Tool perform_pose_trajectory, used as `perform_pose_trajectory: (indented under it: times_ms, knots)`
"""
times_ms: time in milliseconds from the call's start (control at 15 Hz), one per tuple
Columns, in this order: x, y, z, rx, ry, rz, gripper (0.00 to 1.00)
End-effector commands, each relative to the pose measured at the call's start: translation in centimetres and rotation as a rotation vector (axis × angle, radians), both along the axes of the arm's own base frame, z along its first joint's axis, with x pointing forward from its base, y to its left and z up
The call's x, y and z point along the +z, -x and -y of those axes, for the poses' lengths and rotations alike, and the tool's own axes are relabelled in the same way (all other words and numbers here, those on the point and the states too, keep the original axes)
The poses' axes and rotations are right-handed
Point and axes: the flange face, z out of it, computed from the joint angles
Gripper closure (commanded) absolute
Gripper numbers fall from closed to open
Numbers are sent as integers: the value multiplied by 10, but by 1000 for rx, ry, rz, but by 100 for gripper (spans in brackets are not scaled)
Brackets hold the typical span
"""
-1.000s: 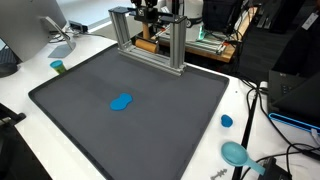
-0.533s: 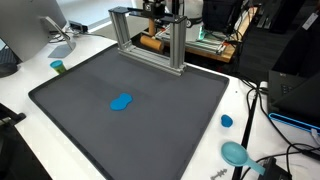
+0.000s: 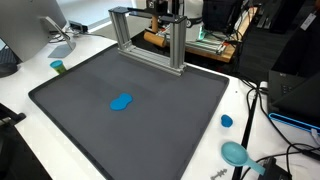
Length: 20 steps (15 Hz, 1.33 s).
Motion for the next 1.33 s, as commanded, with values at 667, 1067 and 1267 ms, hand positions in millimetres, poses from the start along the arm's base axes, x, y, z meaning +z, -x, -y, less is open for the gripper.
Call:
perform_pose_trajectory:
  times_ms: [667,1067,1267]
  knots:
    - [-7,28,-4,35,11,-48,78]
    - [0,31,-1,53,7,-27,0]
    - [9,34,2,51,17,8,0]
